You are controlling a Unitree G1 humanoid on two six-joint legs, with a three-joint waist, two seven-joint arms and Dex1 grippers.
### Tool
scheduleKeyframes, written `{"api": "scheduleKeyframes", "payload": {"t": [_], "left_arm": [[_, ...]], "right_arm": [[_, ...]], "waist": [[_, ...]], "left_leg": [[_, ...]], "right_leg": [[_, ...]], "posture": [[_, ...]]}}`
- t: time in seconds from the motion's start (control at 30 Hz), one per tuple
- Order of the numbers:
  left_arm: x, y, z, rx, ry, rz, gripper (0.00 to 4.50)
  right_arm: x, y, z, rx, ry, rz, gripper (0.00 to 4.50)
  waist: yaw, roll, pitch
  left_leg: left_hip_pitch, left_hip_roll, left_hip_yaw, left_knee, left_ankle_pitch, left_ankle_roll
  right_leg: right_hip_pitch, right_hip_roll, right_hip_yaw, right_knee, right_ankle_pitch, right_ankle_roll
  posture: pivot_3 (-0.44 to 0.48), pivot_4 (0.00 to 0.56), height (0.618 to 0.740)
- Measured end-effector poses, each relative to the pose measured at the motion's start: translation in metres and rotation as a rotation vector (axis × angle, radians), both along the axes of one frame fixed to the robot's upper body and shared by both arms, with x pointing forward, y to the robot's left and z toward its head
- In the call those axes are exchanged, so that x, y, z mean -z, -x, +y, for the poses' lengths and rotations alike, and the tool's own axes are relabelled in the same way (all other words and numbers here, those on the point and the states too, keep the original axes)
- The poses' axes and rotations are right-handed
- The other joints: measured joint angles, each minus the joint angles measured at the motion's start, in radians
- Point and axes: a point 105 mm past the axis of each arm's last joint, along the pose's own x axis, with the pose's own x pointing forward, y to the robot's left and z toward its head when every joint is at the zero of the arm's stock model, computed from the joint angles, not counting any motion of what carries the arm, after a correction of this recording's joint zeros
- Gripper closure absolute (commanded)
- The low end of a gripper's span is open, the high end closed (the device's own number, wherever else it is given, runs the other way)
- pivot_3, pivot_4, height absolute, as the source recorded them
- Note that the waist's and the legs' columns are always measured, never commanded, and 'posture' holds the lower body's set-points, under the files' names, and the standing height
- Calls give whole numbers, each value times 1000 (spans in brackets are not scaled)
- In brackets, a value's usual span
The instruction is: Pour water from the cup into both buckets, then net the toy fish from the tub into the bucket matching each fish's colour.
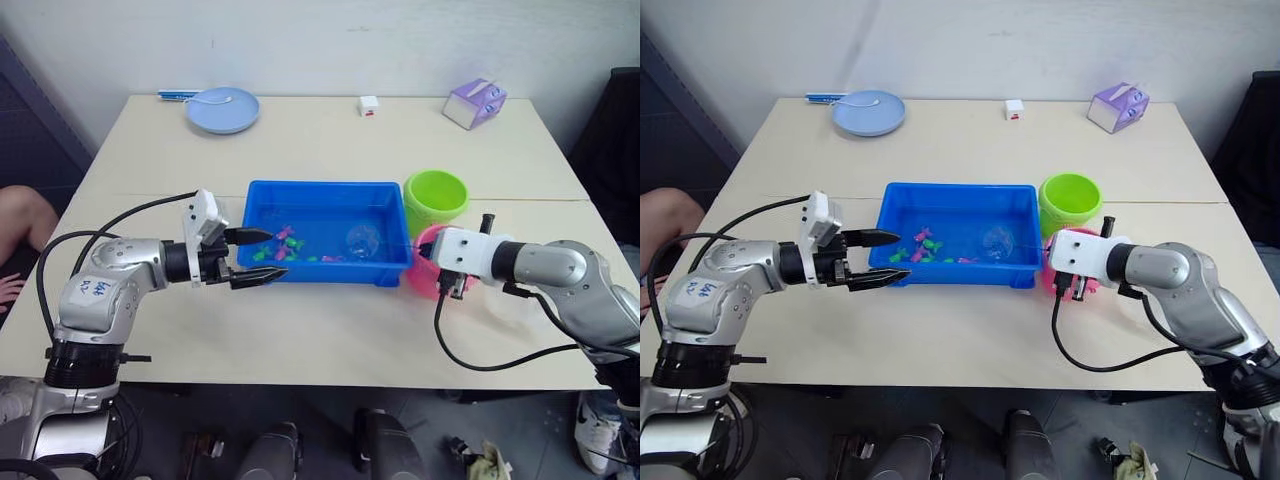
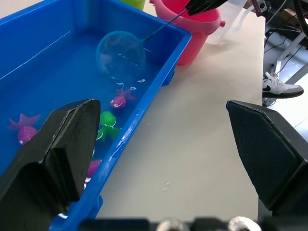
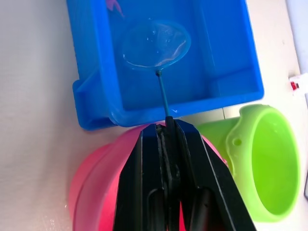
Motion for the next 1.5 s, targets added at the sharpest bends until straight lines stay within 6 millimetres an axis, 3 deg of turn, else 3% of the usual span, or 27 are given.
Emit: {"api": "scheduleKeyframes", "payload": {"t": [0.4, 0.6, 0.87, 1.1, 1.23, 1.5], "left_arm": [[1, 0, 6, -38, -2, 2, 0], [0, 0, 9, -50, -9, -2, 0], [-1, -2, 10, -53, -6, -4, 0], [-9, -4, 2, -11, 42, -1, 0], [-24, -8, -11, 47, 72, -40, 0], [-34, -20, -42, 187, 147, -29, 0]], "right_arm": [[14, 8, 22, -86, -65, 87, 3739], [11, 12, 28, -58, -214, 154, 3739], [6, 12, 19, 88, -560, 332, 3739], [-2, 19, 10, 161, -672, 358, 3739], [-10, 38, -1, 201, -734, 341, 3739], [-25, 74, -22, 306, -800, 265, 3739]], "waist": [[2, 0, 0], [2, 0, 0], [2, 0, 0], [4, 0, 0], [6, 0, 0], [6, 0, 0]], "left_leg": [[0, 0, 0, 0, 0, 0], [0, 0, 0, 0, 0, 0], [0, 0, -1, 0, 0, 0], [0, 0, -1, 0, 0, 0], [0, 0, -1, 0, 0, 0], [0, -1, -1, 1, 0, 0]], "right_leg": [[0, 0, 0, 0, 0, 0], [0, 0, 0, 0, 0, 0], [1, 0, 0, 1, 0, 0], [1, 0, -1, 1, 0, 0], [1, -1, -1, 1, 0, 0], [1, 0, 0, 1, 0, 0]], "posture": [[0, 150, 740], [0, 150, 740], [0, 150, 740], [0, 150, 740], [0, 150, 740], [0, 150, 740]]}}
